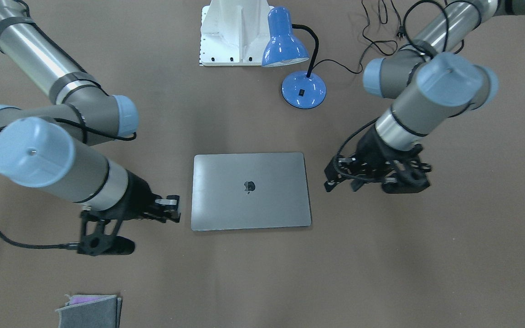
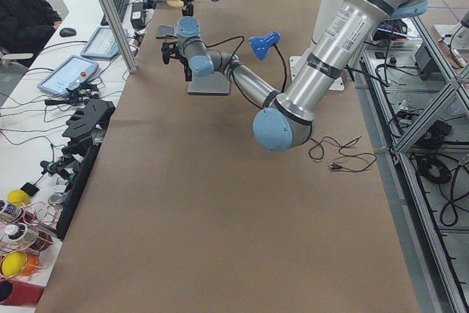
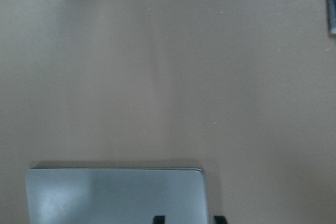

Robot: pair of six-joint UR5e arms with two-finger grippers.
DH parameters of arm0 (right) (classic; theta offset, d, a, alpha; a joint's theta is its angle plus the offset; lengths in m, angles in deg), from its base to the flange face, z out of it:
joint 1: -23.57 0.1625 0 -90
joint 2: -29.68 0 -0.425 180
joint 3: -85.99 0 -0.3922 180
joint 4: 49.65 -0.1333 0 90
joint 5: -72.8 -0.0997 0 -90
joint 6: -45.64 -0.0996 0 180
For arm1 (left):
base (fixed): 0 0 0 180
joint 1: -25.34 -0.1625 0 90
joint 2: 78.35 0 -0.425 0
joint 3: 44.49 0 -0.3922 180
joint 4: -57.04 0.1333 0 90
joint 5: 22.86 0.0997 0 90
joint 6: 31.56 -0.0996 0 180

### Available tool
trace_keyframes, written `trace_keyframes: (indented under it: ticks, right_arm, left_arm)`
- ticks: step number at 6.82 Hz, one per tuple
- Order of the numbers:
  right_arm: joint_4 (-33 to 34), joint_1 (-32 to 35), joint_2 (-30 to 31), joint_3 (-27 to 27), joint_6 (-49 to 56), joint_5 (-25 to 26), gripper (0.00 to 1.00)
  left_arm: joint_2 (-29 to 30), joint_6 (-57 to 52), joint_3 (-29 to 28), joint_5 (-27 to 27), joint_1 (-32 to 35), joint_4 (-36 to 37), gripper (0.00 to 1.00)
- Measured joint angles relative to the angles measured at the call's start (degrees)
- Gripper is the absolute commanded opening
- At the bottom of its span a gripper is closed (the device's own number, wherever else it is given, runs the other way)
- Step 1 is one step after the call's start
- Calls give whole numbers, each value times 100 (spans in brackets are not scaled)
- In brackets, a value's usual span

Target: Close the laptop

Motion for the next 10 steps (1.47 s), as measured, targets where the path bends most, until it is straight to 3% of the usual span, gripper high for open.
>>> trace_keyframes:
  ticks: [2,4,6,8,10]
  right_arm:
    - [792,830,893,497,1526,75,100]
    - [1974,1579,1568,654,4298,633,100]
    - [2560,2364,2216,614,5969,737,100]
    - [2678,3032,3040,710,6589,257,100]
    - [2892,3381,3422,1061,6751,72,100]
  left_arm:
    - [-819,-1869,911,316,914,1236,99]
    - [-1447,-3694,1145,840,1688,2246,99]
    - [-2234,-4630,1120,496,2370,2443,99]
    - [-2945,-4803,1060,-235,2657,2420,99]
    - [-3141,-5164,600,-427,2878,2282,99]
